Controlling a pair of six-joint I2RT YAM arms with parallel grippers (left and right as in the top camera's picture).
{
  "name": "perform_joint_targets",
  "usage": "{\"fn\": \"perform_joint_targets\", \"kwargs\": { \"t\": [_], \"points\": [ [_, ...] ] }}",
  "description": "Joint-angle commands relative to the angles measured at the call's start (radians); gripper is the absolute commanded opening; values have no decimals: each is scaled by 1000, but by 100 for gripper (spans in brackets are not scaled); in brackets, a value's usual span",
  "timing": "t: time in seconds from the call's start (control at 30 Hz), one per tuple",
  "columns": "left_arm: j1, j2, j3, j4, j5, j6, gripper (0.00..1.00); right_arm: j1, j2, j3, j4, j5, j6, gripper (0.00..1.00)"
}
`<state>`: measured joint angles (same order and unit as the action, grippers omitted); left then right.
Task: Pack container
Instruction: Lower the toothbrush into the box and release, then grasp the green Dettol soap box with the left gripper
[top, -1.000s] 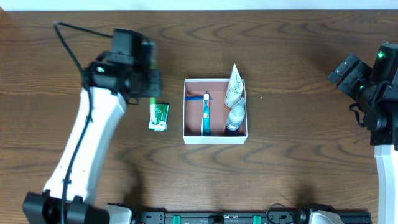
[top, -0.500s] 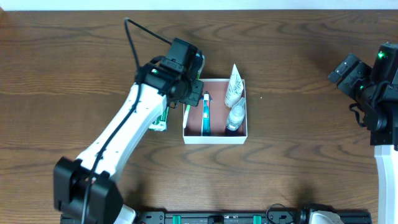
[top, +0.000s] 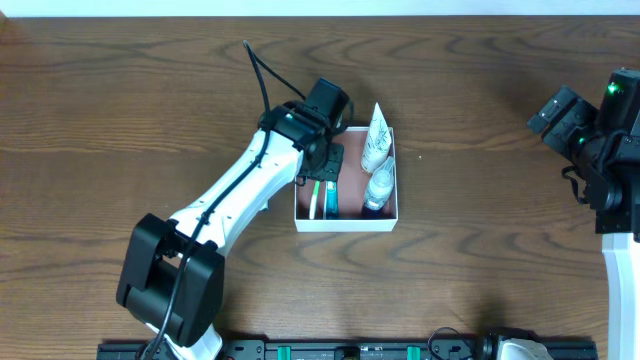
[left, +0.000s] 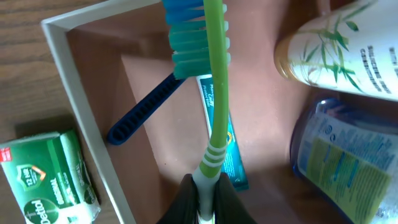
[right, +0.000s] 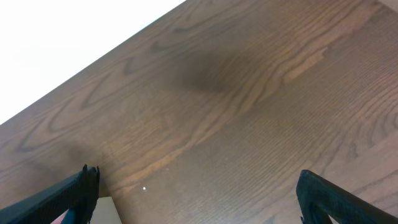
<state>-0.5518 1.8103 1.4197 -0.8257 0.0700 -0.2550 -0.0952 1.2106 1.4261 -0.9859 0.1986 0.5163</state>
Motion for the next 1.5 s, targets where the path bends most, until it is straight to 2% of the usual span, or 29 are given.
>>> {"fn": "perform_joint_targets", "kwargs": {
  "t": [0.0, 0.07, 0.17, 0.4, 0.6, 0.73, 0.83, 0.9, 1.0, 1.1, 1.47],
  "points": [
    [-14, 3, -9, -3, -30, -111, 12, -6, 1, 6, -1, 7, 14, 99],
    [-17, 3, -9, 0, -31, -126, 24, -6, 2, 6, -1, 7, 14, 99],
    [-14, 2, -8, 3, -31, -125, 36, -6, 2, 6, -1, 7, 14, 99],
    [18, -77, 4, -11, -34, -120, 37, -6, 2, 6, -1, 7, 14, 99],
    [105, -210, 5, -45, -164, -103, 43, -6, 2, 6, -1, 7, 14, 99],
    [210, -230, 4, -65, -169, -14, 43, -6, 2, 6, -1, 7, 14, 99],
    [312, -208, -3, -81, -168, -8, 44, -6, 1, 6, -1, 7, 14, 99],
    [371, -181, -6, -93, -152, 5, 50, -6, 2, 6, -1, 7, 14, 99],
    [442, -114, -8, -98, 28, 156, 58, -6, 2, 6, -1, 7, 14, 99],
    [458, -50, -8, -107, 119, 222, 60, -6, 1, 6, -1, 7, 14, 99],
    [426, 127, -9, -137, 122, 269, 69, -6, 2, 6, -1, 7, 14, 99]
  ]
}}
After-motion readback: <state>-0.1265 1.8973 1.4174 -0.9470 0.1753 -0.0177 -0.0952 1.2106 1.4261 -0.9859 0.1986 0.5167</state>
